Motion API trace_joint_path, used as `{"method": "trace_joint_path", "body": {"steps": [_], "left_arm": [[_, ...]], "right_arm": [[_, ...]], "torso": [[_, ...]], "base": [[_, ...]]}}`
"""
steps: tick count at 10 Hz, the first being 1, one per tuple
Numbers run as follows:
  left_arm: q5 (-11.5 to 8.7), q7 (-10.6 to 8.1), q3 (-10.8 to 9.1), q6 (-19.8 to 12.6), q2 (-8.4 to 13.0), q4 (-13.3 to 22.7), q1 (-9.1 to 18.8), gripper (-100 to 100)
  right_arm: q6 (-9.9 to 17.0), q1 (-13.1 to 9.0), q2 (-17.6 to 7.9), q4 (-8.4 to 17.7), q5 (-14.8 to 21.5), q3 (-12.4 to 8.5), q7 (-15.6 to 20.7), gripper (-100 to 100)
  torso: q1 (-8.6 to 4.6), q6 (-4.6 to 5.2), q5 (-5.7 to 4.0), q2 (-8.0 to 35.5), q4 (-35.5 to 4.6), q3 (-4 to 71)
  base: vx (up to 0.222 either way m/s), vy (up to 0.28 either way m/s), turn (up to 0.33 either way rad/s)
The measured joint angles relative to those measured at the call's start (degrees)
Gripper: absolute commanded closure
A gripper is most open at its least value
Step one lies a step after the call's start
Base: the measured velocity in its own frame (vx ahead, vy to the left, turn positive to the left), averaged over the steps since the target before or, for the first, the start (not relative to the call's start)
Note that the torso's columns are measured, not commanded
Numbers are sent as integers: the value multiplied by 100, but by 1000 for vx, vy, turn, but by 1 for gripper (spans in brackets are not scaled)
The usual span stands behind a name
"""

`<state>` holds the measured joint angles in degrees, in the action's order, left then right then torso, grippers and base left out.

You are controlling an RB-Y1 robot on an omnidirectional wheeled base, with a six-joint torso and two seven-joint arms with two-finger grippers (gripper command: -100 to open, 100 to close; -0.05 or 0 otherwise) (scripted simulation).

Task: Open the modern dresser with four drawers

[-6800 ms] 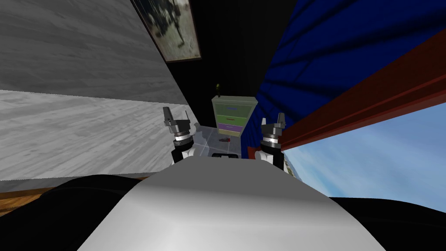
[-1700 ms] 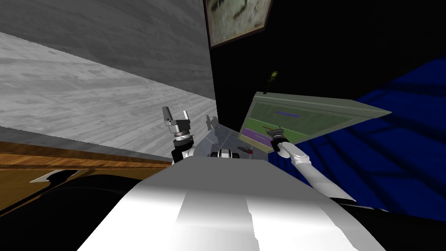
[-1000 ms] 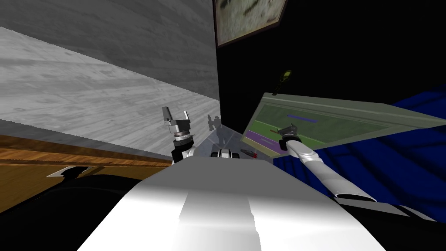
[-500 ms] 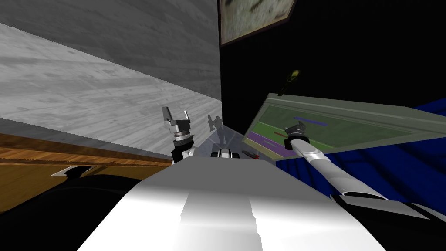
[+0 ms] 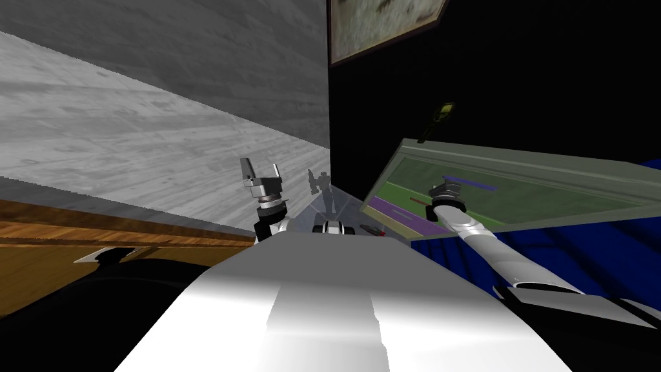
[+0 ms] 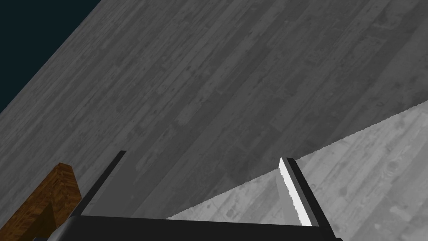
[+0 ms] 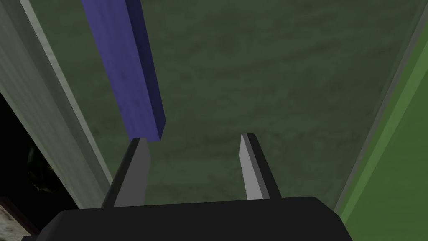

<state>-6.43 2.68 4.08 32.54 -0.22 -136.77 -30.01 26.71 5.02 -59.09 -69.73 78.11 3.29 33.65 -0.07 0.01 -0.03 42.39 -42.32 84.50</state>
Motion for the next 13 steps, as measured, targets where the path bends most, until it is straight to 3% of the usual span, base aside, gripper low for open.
{"method": "trace_joint_path", "body": {"steps": [5, 6, 13], "left_arm": [[0, 0, 1, 0, -1, 0, 1, 0], [0, 0, 1, 0, -1, 0, 1, 0], [0, 0, 0, 0, 0, 0, -1, 0]], "right_arm": [[-60, 31, -83, -113, -22, -2, -13, 100], [-63, 33, -83, -115, -22, -1, -14, -100], [-767, -183, -486, 237, -670, -205, -195, -100]], "torso": [[10, -2, 3, -21, 7, 14], [-15, -3, -3, -39, 11, 24], [10, 0, 4, -4, 1, 3]], "base": [[-117, 108, -45], [32, 0, 5], [72, -19, 8]]}}
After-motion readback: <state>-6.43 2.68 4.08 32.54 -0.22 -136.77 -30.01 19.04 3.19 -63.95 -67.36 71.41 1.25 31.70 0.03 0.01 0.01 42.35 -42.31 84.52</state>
